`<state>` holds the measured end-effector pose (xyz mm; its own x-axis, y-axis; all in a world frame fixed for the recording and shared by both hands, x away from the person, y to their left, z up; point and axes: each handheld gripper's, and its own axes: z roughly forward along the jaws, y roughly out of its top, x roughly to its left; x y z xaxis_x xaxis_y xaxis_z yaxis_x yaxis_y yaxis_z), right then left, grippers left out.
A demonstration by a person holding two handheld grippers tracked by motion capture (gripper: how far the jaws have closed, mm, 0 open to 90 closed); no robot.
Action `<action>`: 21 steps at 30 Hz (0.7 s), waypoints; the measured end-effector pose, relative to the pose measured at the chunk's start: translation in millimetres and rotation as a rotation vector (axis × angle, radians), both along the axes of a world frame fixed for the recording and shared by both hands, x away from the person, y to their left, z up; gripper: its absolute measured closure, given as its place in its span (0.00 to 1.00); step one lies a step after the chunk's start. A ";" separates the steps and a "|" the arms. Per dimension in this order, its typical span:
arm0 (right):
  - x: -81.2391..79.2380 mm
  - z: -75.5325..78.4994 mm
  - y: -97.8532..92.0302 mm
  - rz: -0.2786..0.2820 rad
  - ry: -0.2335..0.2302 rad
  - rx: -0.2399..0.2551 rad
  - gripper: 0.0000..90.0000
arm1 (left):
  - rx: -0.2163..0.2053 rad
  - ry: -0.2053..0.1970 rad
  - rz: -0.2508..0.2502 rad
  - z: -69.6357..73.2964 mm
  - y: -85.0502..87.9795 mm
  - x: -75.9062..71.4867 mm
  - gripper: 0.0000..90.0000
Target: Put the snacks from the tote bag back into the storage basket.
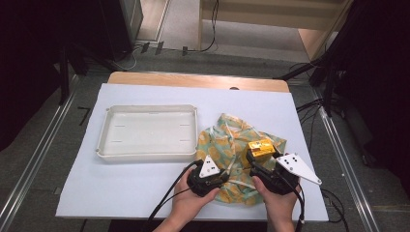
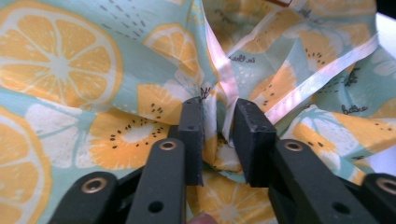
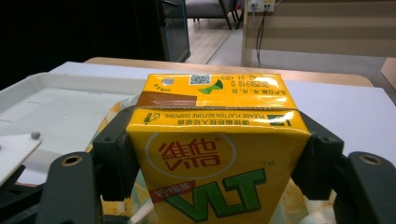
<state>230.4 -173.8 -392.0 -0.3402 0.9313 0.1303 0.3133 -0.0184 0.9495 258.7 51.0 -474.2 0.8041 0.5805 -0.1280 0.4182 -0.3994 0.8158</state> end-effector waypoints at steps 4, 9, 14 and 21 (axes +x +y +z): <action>-0.7 3.8 -0.5 0.006 -0.003 0.008 0.33 | -0.051 -0.007 0.004 4.6 8.3 0.1 0.74; -0.3 8.2 -0.8 0.019 -0.008 0.008 0.33 | -0.047 -0.014 0.000 9.6 14.3 -1.2 0.72; 0.6 12.7 0.4 0.026 -0.020 0.009 0.33 | -0.053 -0.019 -0.008 14.9 18.2 -3.8 0.73; -0.2 18.7 5.3 0.044 -0.030 0.014 0.33 | -0.068 -0.045 -0.012 25.2 28.4 -8.7 0.69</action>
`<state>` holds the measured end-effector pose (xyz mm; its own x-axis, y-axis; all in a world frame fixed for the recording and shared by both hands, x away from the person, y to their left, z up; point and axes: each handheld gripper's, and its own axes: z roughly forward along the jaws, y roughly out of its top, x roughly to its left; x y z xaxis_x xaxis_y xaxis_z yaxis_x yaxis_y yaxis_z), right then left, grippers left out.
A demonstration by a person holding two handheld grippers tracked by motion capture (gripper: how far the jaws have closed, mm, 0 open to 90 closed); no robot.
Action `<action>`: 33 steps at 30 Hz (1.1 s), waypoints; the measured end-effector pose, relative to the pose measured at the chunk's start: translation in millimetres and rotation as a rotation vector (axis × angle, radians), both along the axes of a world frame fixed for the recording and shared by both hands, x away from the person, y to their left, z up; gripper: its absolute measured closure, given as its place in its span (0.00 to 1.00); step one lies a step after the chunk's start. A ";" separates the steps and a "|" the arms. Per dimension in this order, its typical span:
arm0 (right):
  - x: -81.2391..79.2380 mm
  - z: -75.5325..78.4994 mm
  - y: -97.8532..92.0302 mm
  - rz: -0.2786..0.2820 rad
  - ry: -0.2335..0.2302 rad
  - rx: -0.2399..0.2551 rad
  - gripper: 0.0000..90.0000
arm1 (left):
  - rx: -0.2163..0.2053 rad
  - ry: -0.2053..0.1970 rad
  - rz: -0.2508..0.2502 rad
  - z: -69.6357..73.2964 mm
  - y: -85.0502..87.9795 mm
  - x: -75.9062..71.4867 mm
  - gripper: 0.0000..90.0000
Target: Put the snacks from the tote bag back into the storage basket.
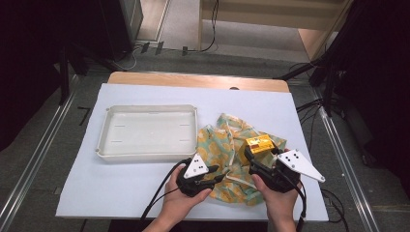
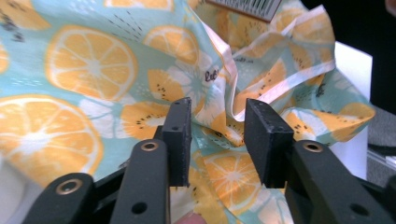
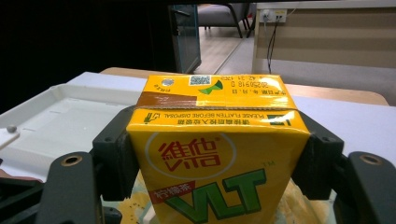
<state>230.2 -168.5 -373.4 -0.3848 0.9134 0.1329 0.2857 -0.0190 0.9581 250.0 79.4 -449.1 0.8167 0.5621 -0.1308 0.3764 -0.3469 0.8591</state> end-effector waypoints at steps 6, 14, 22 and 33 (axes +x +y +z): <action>-0.9 0.6 7.0 0.021 0.003 0.006 0.33 | -0.004 -0.028 0.004 8.5 7.8 -5.2 0.63; -1.9 -0.2 19.5 0.053 0.007 0.006 0.33 | -0.020 -0.069 0.031 17.8 21.8 -8.1 0.55; -2.6 -1.6 26.9 0.076 0.008 0.007 0.33 | -0.049 -0.085 0.040 20.7 28.6 -10.4 0.45; -3.8 -1.2 31.0 0.093 0.008 0.011 0.33 | -0.067 -0.105 0.054 22.6 30.5 -15.3 0.35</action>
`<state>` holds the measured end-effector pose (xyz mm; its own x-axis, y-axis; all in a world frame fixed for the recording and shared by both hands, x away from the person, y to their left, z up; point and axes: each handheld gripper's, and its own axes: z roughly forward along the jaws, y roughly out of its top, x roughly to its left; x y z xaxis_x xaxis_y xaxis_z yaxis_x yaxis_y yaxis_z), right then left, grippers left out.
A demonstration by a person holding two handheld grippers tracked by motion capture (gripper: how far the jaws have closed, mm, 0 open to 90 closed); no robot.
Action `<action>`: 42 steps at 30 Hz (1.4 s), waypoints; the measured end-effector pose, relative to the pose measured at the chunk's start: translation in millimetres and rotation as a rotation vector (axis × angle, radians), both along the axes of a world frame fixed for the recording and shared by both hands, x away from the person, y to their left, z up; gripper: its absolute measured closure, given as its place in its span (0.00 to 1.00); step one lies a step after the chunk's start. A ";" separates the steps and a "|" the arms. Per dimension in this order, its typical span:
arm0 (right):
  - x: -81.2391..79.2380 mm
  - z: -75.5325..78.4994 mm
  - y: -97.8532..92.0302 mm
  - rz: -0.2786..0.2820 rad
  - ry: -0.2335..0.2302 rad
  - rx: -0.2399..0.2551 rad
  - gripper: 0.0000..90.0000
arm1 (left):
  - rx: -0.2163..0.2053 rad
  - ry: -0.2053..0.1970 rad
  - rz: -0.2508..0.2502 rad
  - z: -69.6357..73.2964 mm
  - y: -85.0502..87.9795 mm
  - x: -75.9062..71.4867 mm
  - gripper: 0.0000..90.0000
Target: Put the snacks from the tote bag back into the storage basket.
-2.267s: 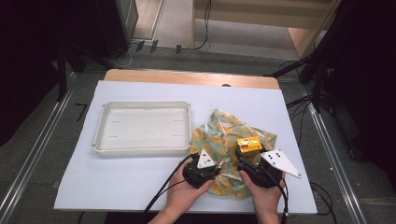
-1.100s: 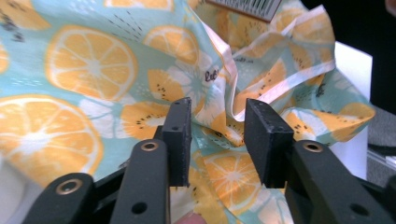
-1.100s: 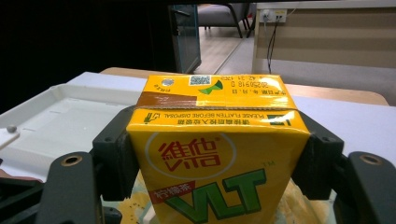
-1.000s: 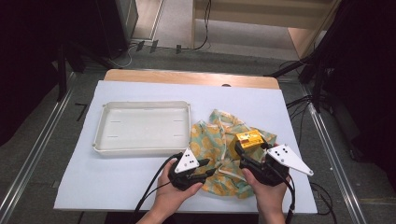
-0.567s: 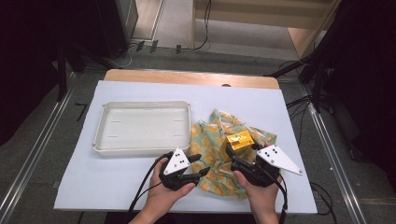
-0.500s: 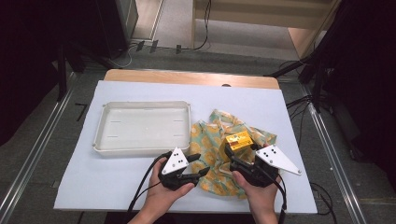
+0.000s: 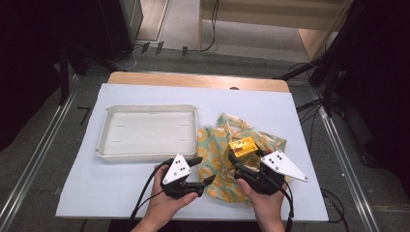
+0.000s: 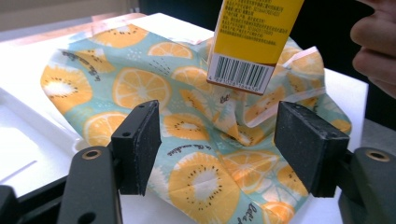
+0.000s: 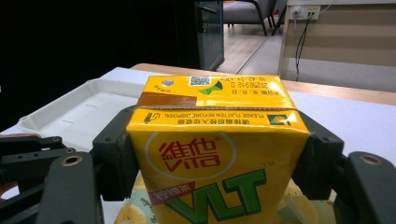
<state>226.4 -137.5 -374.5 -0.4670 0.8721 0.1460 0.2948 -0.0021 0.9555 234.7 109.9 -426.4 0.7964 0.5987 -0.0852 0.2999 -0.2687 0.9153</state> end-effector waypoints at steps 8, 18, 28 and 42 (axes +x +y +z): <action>-2.7 1.7 3.8 0.015 0.000 0.008 0.33 | -0.020 -0.011 -0.014 1.4 2.6 -1.9 0.31; -4.8 1.9 9.5 0.045 0.004 0.025 0.33 | -0.025 -0.005 -0.031 -0.8 -1.7 -4.7 0.28; -11.0 0.3 23.0 0.092 0.014 0.023 0.33 | -0.040 -0.034 -0.030 1.4 -4.0 -7.0 0.28; -21.3 -4.3 50.5 0.175 0.030 0.013 0.33 | -0.054 -0.024 -0.057 1.0 -3.2 -6.9 0.36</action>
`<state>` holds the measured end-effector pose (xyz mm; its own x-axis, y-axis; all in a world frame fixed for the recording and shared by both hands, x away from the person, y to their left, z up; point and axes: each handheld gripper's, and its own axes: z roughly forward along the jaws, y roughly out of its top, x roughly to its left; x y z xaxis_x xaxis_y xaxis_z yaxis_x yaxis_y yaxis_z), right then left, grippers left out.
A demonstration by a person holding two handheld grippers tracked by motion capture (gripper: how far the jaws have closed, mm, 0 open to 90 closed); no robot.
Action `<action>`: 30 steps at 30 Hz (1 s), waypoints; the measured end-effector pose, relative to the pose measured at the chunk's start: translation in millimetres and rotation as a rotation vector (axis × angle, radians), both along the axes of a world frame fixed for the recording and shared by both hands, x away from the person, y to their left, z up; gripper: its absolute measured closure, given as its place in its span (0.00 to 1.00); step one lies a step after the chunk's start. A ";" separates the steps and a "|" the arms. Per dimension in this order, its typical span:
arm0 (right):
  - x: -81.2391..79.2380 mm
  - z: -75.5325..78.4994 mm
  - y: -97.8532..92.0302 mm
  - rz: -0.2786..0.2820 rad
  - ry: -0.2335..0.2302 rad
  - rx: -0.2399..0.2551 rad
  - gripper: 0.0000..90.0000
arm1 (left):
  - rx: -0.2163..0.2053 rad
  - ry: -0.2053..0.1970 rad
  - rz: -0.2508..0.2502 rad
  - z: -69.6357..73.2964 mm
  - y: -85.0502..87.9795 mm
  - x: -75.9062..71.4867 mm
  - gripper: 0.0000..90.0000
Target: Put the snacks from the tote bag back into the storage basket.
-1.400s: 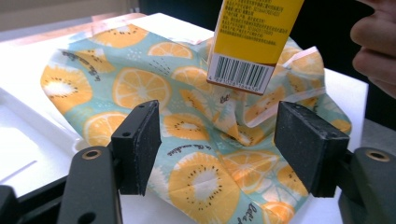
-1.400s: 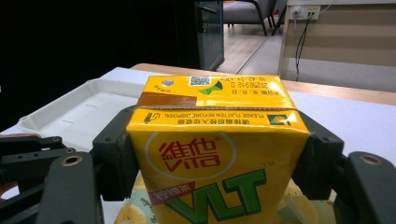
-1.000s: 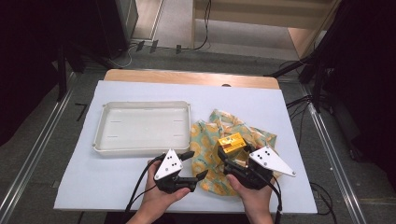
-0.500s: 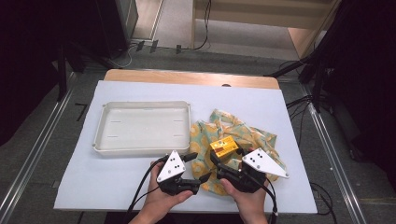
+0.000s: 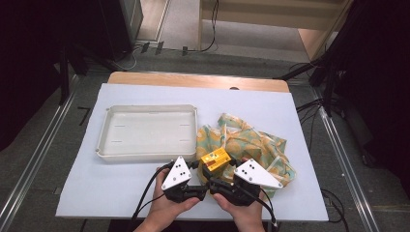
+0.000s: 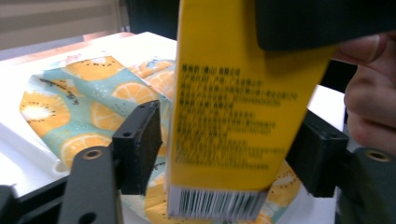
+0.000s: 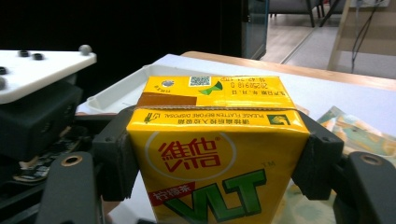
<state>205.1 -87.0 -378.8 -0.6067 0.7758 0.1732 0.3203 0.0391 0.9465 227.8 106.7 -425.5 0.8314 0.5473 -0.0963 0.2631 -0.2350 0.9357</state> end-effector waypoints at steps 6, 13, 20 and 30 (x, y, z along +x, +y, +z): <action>-4.0 0.4 6.3 0.019 0.005 0.008 0.33 | 0.007 -0.016 0.011 -0.8 -1.5 -1.3 0.36; -5.6 -0.6 10.8 0.034 0.016 0.016 0.33 | 0.012 -0.035 0.027 0.3 -1.2 -2.4 0.39; -4.8 -2.2 11.8 0.042 0.025 0.019 0.33 | 0.020 -0.058 0.049 0.1 -2.9 -4.5 0.51; -2.7 -5.3 11.8 0.059 0.026 0.021 0.32 | 0.045 -0.118 0.051 -3.8 -2.6 -3.8 0.55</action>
